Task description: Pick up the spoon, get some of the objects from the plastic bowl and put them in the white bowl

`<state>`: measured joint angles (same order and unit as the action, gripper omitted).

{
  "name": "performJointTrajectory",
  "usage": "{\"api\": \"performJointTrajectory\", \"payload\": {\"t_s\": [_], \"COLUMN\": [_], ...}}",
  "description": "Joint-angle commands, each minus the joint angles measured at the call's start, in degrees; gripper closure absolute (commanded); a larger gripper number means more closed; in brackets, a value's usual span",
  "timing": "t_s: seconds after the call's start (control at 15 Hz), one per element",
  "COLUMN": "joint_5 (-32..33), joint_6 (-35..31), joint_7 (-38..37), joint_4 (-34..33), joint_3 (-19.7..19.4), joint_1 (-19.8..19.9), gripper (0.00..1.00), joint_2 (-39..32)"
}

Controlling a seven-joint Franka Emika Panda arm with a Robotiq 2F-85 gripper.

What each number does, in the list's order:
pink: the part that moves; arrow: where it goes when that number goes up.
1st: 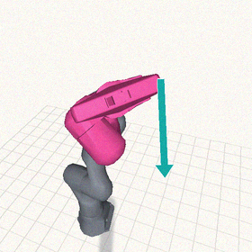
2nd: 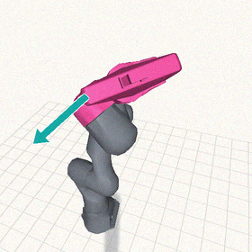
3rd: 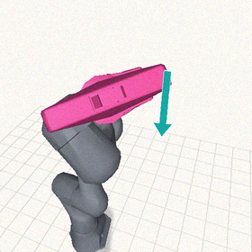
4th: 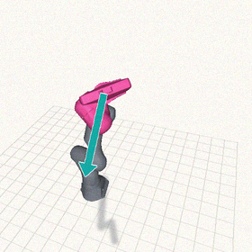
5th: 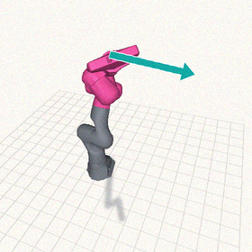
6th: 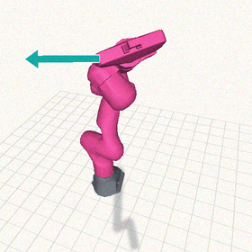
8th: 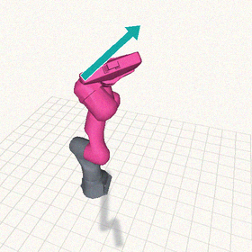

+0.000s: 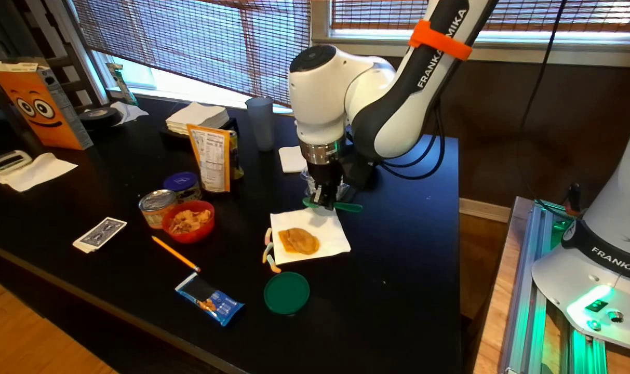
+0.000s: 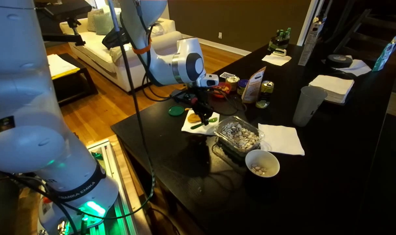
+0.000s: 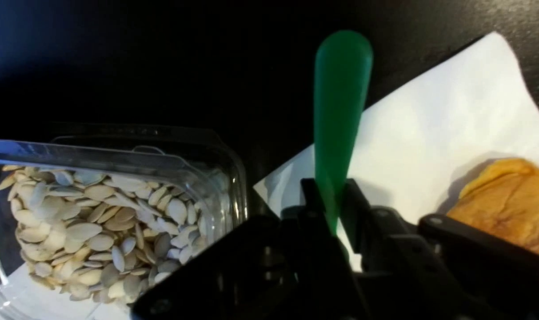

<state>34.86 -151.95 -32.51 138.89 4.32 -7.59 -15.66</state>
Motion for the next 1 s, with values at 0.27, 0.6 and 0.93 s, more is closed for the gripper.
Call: {"api": "performJointTrajectory", "payload": {"t_s": [0.27,0.6,0.93], "joint_5": [-11.69,-14.37,-23.26], "joint_6": [-5.91,2.66,19.73], "joint_7": [18.09,15.85,17.06], "joint_4": [-0.43,1.91,1.00], "joint_3": [-0.67,-1.99,2.10], "joint_1": [-0.60,-3.82,-3.28], "gripper": [0.59,0.31,0.00], "joint_2": [-5.28,4.15,13.93]}}
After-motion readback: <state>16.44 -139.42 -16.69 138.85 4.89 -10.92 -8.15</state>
